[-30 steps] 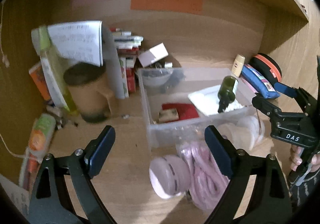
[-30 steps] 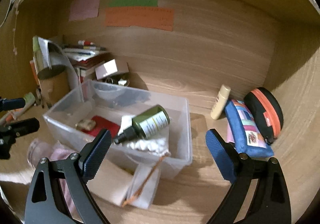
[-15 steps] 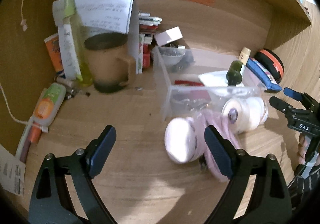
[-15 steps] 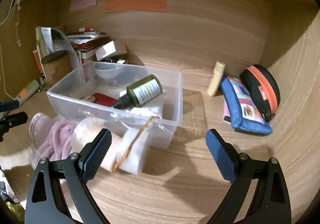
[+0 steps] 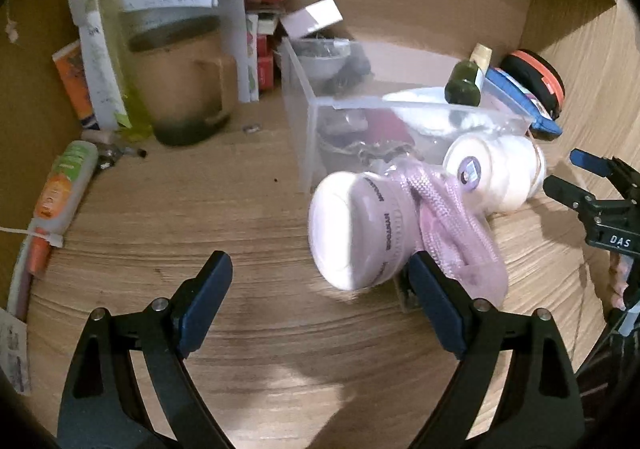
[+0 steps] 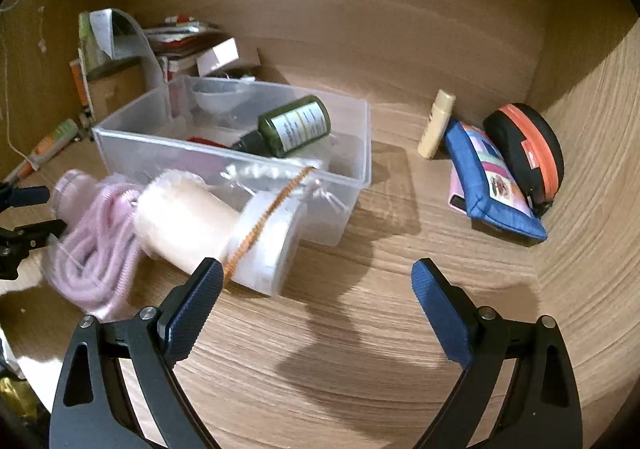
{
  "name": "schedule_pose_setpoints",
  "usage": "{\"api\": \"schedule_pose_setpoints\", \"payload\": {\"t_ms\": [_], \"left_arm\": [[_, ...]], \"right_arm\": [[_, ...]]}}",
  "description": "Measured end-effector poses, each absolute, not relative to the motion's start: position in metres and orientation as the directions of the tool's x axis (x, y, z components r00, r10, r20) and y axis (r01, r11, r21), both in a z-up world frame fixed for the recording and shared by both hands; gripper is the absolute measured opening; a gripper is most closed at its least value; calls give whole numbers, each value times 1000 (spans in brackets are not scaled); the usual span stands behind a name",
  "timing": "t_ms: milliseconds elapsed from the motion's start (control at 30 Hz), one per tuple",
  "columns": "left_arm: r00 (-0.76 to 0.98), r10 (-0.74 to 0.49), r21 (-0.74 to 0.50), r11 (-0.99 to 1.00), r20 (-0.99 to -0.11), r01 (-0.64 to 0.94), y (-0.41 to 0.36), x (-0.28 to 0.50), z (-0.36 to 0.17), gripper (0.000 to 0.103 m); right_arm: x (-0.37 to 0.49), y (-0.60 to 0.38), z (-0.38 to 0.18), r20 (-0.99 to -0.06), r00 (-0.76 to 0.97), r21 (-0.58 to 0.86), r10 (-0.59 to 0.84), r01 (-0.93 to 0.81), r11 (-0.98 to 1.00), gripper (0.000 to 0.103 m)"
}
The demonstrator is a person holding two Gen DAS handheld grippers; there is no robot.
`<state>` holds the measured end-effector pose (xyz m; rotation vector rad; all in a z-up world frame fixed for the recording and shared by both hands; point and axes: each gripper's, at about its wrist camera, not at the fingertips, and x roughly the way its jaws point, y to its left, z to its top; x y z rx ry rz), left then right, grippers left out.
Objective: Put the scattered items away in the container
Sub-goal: 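Grasp the pink round container with the left gripper while the right grasps the white tape roll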
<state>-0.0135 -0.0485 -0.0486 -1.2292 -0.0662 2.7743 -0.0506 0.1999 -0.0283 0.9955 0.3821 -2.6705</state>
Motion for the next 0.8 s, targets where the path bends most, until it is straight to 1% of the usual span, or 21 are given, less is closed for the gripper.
{"api": "schedule_pose_setpoints", "payload": {"t_ms": [267,367,500,600,700,800], "left_arm": [[-639,141,-106,-990,-756,-93,-48,-27,-48,91],[-614,152,-121,-988,-775,-92,-47,-35,-48,91],[-612,132,-87,-991,-780,-102,-43,-41,-45,91],[-623,112,-55,-992,-774,-110,-41,-42,-44,91],[-618,131,-76,-991,-776,-114,-44,-47,-44,91],[-615,147,-95,-989,-775,-116,-45,-52,-44,91]], "right_arm": [[-57,203,-40,-695,-707,-192,-128,355,-915,94],[-64,201,-43,-719,-679,-181,-148,390,-903,94],[-72,188,-48,-749,-632,-164,-199,468,-869,94],[-77,178,-53,-758,-621,-194,-199,507,-840,94],[-85,175,-57,-767,-616,-216,-180,512,-831,94],[-96,176,-61,-788,-587,-186,-186,515,-837,94]]}}
